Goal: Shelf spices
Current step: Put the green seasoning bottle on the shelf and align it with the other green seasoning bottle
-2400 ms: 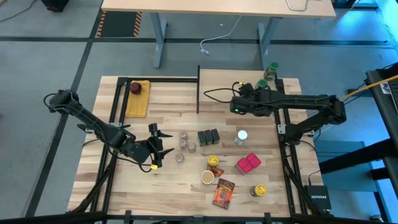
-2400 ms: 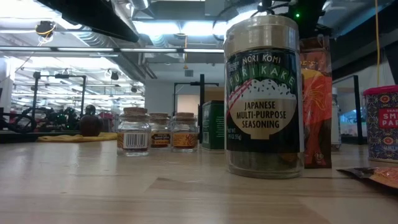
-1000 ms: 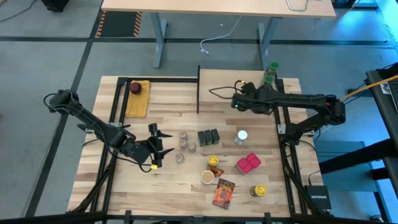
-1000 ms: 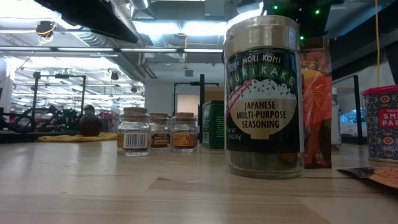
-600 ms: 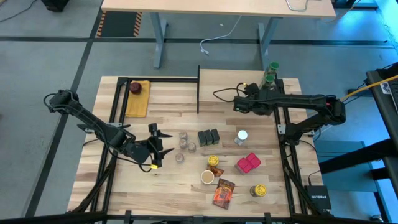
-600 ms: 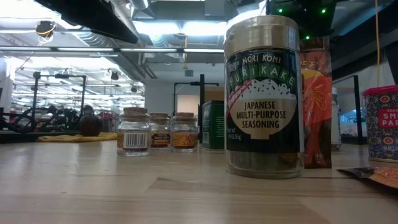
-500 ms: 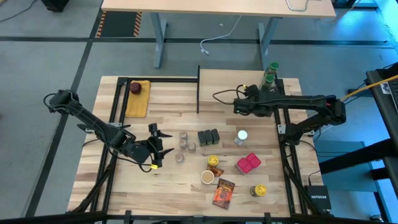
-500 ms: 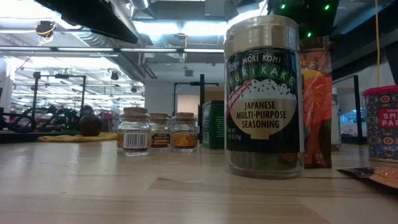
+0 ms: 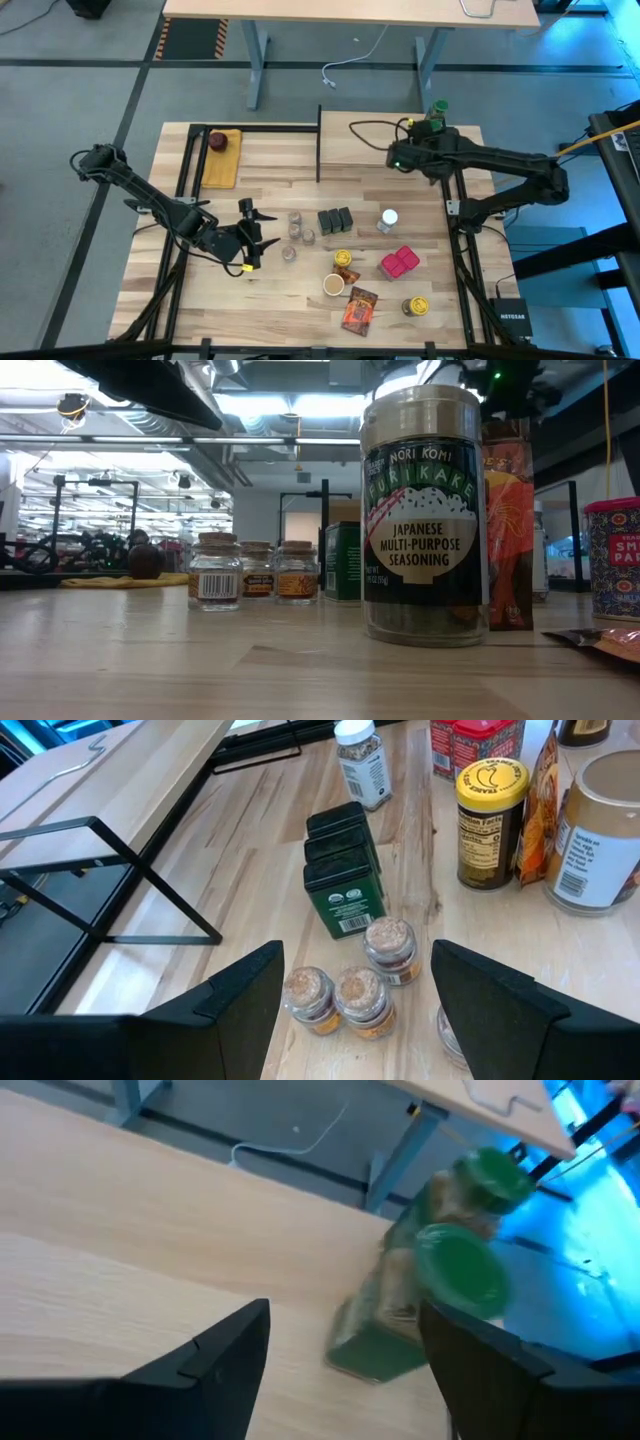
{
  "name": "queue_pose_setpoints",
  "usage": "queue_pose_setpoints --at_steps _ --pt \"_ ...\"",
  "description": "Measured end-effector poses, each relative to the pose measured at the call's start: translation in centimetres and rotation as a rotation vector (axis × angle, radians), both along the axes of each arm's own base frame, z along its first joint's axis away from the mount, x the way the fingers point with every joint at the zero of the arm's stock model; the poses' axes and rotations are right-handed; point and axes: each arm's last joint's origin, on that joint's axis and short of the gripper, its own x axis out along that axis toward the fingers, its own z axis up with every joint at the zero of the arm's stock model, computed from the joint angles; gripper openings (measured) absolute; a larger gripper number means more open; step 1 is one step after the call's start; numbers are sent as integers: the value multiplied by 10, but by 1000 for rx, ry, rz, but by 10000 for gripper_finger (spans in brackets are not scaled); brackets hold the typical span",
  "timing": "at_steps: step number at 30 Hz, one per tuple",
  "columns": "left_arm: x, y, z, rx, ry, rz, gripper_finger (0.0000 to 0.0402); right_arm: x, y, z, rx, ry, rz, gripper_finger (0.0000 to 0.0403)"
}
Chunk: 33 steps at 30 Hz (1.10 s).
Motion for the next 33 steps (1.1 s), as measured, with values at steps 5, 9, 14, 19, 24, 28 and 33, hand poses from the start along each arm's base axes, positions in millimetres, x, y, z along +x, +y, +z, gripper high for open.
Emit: queue_pose_setpoints --at_steps 5,9,14,19,24,28,33 --pt "0 0 0 0 0 0 249 17 -5 -11 14 8 72 264" --pt "0 0 0 0 0 0 249 22 -19 -22 34 35 41 264" --pt "0 0 0 2 0 -1 249 21 -36 -40 66 109 -11 264" --pt "0 0 0 3 1 -1 249 15 -45 -50 82 148 -54 264" --pt "0 0 0 3 1 -1 249 10 -50 -54 91 177 -68 264" --pt "0 0 0 2 0 -1 249 9 -52 -56 85 181 -76 264" --pt "0 0 0 1 0 -1 249 9 -52 -55 76 187 -77 264"
